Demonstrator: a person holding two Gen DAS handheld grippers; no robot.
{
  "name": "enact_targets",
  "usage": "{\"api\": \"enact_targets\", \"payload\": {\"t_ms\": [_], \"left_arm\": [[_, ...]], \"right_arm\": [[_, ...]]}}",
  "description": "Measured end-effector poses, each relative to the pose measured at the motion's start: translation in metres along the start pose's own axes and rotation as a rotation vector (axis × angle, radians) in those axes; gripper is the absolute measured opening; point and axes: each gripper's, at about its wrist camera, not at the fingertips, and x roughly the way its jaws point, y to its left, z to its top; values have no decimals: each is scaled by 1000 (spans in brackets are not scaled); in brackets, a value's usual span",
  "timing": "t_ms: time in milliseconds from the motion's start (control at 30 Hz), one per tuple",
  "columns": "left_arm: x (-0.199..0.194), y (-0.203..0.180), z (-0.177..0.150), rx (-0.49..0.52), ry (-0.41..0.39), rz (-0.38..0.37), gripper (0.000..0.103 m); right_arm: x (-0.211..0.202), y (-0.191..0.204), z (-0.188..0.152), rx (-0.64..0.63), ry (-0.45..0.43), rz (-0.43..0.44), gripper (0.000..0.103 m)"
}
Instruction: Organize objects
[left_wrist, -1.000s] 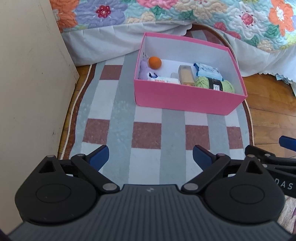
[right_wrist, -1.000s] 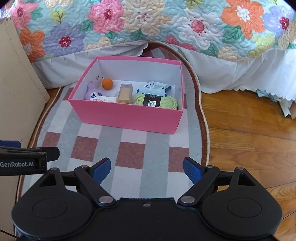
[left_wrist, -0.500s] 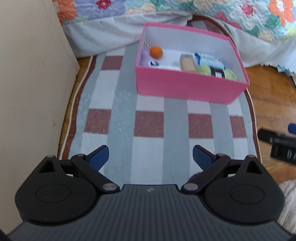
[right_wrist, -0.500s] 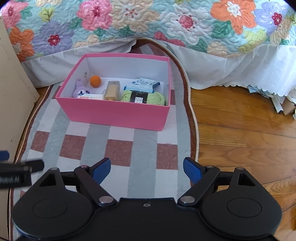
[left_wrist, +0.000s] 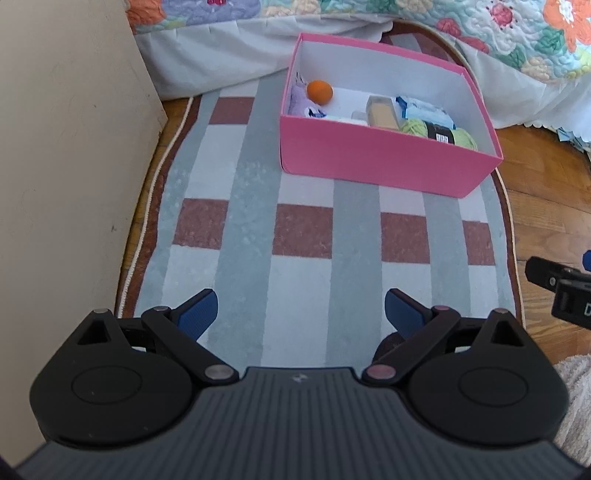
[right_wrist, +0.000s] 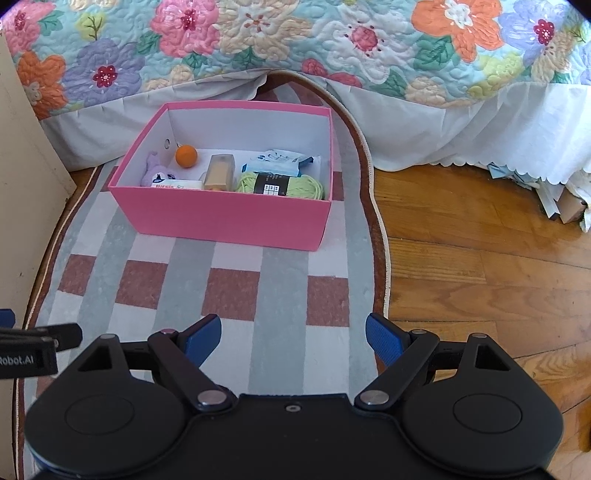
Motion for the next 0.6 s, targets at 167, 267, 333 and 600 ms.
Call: {"api": "enact_targets", "payload": {"t_ms": [167, 267, 333, 600], "left_arm": [[-8, -3, 0, 17, -23, 3, 98], [-10, -5, 0, 21, -36, 13, 99], [-10, -5, -1, 26, -39, 21, 99], [-12, -6, -1, 41, -47, 21, 100]], "right_arm": [[-5, -3, -3, 8, -12, -1, 88], [-7, -4, -4, 7, -16, -5, 88], [-8, -5, -4, 10, -18, -6, 88], [-10, -7, -7, 12, -18, -10, 88]]}}
